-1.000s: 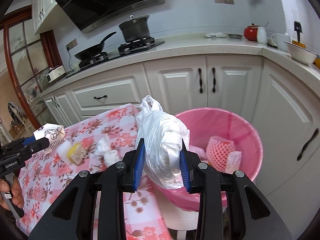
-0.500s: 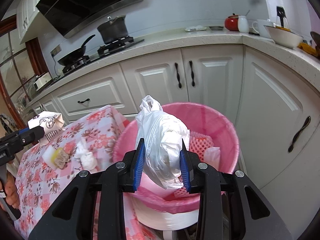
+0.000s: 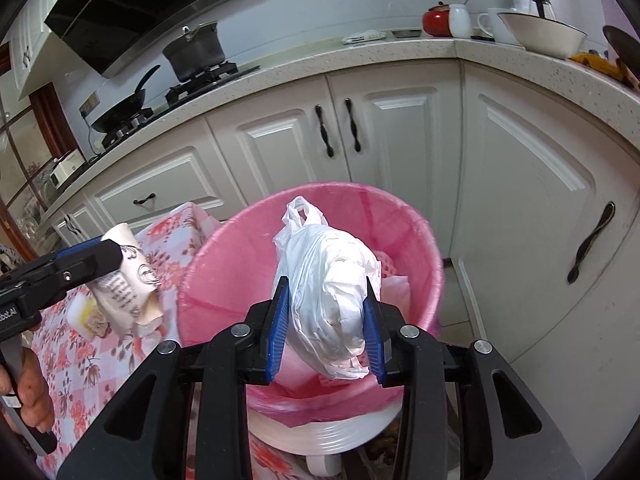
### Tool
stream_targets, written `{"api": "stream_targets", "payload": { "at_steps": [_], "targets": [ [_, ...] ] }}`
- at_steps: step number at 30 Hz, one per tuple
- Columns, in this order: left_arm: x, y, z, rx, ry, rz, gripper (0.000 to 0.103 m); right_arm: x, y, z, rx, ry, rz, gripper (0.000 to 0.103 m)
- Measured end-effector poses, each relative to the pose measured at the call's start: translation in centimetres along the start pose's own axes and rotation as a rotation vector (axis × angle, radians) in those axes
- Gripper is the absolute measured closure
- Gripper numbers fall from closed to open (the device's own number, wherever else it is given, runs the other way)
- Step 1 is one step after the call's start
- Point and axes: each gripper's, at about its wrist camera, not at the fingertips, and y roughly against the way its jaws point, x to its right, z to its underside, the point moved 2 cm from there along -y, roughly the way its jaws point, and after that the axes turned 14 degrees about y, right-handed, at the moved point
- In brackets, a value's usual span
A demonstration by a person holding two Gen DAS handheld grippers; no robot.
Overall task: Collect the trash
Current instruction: 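Open both tools over the pink bin to drop the cup and bag, then move both tools back over the table toward the foam block and tissues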
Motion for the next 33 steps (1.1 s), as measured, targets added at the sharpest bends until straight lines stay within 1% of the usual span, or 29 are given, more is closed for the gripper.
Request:
{"api": "stream_targets", "payload": {
  "at_steps": [3, 5, 7, 8, 9, 10, 12, 15, 21, 27, 29, 33],
  "targets": [
    [0.4, -1.4, 0.1, -0.02, -0.001, 0.007, 0.056, 0.8, -0.1, 0.3, -0.004, -0.014, 0.006, 0.065],
    [0.7, -2.8, 0.0, -0.038, 0.004, 0.01, 0.056, 1.0, -0.2, 0.4, -0.008, -0.014, 0.005, 0.062],
    [0.8, -3.7, 0.1, -0.055, 0.007, 0.011, 0.056, 1.0, -0.2, 0.5, -0.012, -0.011, 0.005, 0.05],
    [0.8, -3.9, 0.3, -0.058, 0.01, 0.013, 0.053, 1.1, -0.1, 0.5, -0.009, -0.013, 0.004, 0.048],
    [0.8, -3.9, 0.4, -0.057, 0.016, 0.013, 0.045, 1.2, 0.1, 0.6, -0.004, -0.015, 0.005, 0.046],
    [0.6, -3.9, 0.5, -0.056, 0.024, 0.013, 0.032, 1.3, 0.3, 0.7, 0.0, -0.016, 0.009, 0.045],
    [0.2, -3.7, 0.7, -0.055, 0.032, 0.012, 0.033, 1.6, 0.5, 0.8, 0.004, -0.023, 0.015, 0.045],
    [-1.0, -2.8, 1.0, -0.039, 0.049, 0.001, 0.033, 1.7, 0.8, 1.1, 0.006, -0.029, 0.021, 0.044],
    [-4.7, -0.1, 1.2, 0.003, 0.098, -0.04, 0.033, 0.6, 1.2, 1.3, 0.013, -0.011, 0.021, 0.042],
    [-9.2, 4.1, 1.4, 0.069, 0.15, -0.111, 0.033, -1.6, 1.9, 0.6, 0.034, 0.027, 0.001, 0.042],
    [-10.9, 5.8, 1.5, 0.097, 0.164, -0.147, 0.033, -2.7, 2.1, 0.2, 0.044, 0.046, -0.008, 0.041],
    [-13.7, 8.6, 1.8, 0.139, 0.18, -0.226, 0.033, -5.0, 2.6, -0.5, 0.065, 0.085, -0.033, 0.034]
  ]
}}
